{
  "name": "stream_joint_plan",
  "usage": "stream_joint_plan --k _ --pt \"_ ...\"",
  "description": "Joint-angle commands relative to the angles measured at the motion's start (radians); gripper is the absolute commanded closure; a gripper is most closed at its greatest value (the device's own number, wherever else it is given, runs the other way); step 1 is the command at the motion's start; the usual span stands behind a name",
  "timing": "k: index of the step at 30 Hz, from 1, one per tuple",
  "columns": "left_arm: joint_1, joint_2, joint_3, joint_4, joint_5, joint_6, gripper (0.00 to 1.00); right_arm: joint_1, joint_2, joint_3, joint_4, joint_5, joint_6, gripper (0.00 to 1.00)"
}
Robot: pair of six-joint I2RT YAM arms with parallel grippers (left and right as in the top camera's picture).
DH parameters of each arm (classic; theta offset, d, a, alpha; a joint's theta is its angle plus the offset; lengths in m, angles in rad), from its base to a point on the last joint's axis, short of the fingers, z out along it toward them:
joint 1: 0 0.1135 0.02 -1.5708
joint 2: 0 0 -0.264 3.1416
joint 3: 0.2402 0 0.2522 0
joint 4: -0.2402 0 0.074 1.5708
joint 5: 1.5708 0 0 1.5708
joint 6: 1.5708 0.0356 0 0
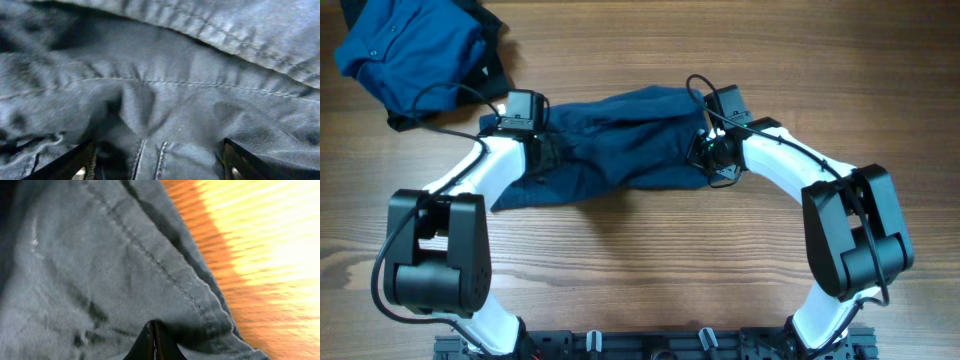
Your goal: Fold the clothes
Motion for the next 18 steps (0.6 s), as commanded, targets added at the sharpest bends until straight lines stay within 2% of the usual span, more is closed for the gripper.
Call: stream_joint_plan --k 1,8,11,15,18 --pt "-0.081 0.018 -0.010 -0.017 0.076 -0.010 0.21 -0.061 0.080 -0.078 -0.105 0.211 0.053 0.96" --pt "-0.306 0.018 -0.010 0.014 0.084 0.001 0.20 -0.081 0.034 -0.078 -0.229 0.262 0.176 0.96" --pt "-0.385 0.018 -0.010 0.027 0.079 0.000 0.14 -0.081 -0.011 -0.078 -0.308 0.312 0.264 0.96" --pt "-0.416 0.018 -0.010 0.040 0.033 -0.041 0.11 -0.081 -0.103 -0.079 -0.402 0.379 0.315 0.96" --pt "-0.384 0.018 -0.010 0.034 0.016 -0.047 0.11 -0.087 -0.190 -0.079 -0.450 0.433 0.313 0.96"
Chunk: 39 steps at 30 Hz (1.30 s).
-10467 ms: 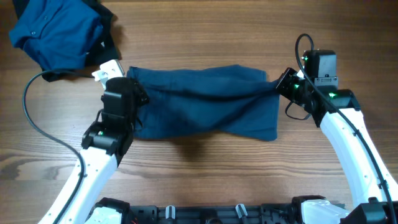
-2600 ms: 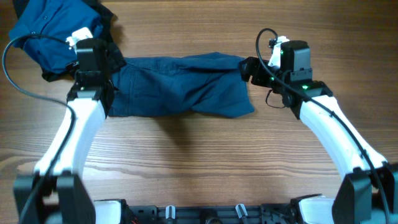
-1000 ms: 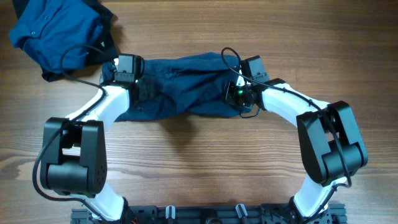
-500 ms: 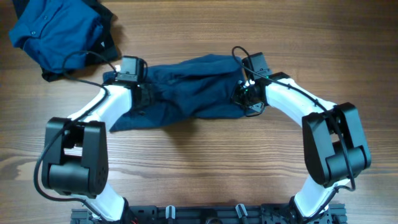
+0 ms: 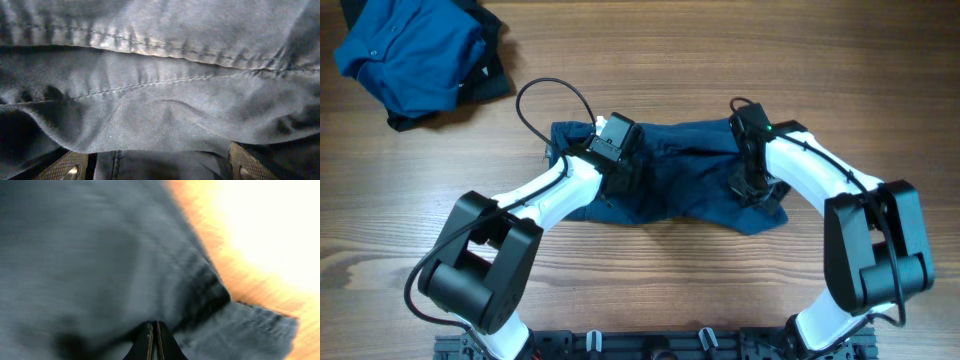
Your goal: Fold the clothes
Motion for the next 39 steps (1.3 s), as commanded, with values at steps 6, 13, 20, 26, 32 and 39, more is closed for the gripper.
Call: stream_joint_plan --k 6,13,20,26,32,39 --pt "0.113 0.007 -0.009 -0.029 -0.018 -0.005 0.11 -0.049 -0.231 -0.011 -0.042 0.157 -0.027 0.95" --pt "0.160 -0.130 -0.008 -0.053 -0.020 0.013 0.11 -0.071 -0.396 -0.011 0.083 -0.059 -0.370 0.92" --pt "0.125 -0.347 -0.008 -0.043 0.064 0.017 0.17 -0.071 -0.461 -0.011 0.346 -0.685 -0.607 0.80" --pt "0.123 -0.316 -0.008 0.036 0.259 -0.032 0.28 -0.004 -0.318 -0.011 0.457 -0.782 -0.607 0.75" --pt "0.132 -0.162 -0.008 0.082 0.289 -0.031 0.63 0.039 -0.138 -0.011 0.578 -0.825 -0.537 0.75" --pt "0.167 -0.024 -0.008 0.187 0.350 -0.031 0.76 0.041 0.029 -0.011 0.680 -0.874 -0.495 0.76"
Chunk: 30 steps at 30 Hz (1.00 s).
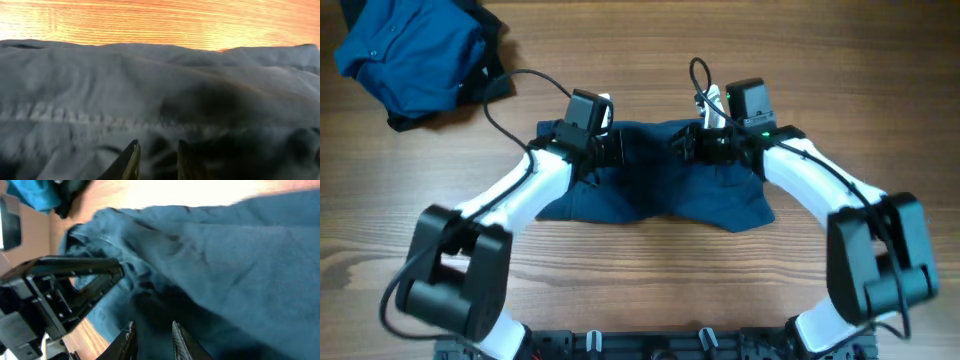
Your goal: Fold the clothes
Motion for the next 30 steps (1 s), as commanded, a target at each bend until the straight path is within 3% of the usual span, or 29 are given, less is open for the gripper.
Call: stream_joint_plan --k 1,5,13,17,30 --pt "0.031 0.063 -0.003 0.028 0.039 -0.001 0.77 0.003 0.076 0.003 0.012 -0.039 0.023 0.76" --pt "0.063 0.113 -0.003 0.038 0.038 0.036 0.78 0.003 0.117 0.003 0.004 0.066 0.045 0.74" --pt "0.177 0.147 -0.003 0.058 -0.035 0.172 0.76 -0.011 0.134 0.003 -0.034 0.465 0.039 0.69" --pt "0.240 0.147 -0.003 0.076 -0.052 0.251 0.69 -0.048 0.134 0.004 -0.037 0.586 0.039 0.69" --pt "0.293 0.064 -0.003 0.172 -0.153 0.255 0.64 -0.188 -0.006 0.095 -0.237 0.841 0.035 0.66"
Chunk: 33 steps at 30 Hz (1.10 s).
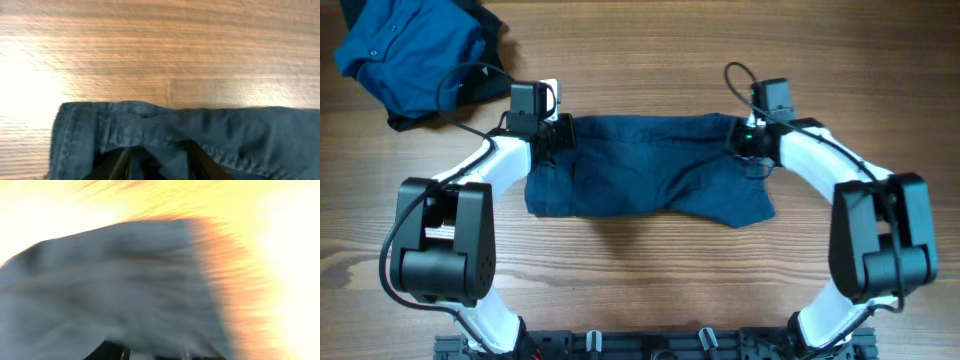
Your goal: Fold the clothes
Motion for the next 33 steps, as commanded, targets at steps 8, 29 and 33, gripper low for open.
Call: stream_joint_plan --k 8,29,33 --pt "-0.003 -0.388 -0.003 -0.115 -0.071 -0.002 0.64 -0.016 -0.342 0.185 -0.285 -0.103 -0.096 0.66" --pt "-0.177 -0.135 -0.007 -0.455 0.190 -0.319 0.96 0.323 -0.010 0.123 -0.214 -0.583 0.021 0.96" --pt "-0.170 -0.059 -0.007 -0.456 0.183 -0.311 0.96 0.328 0.069 0.123 -0.215 -0.574 0.022 0.96"
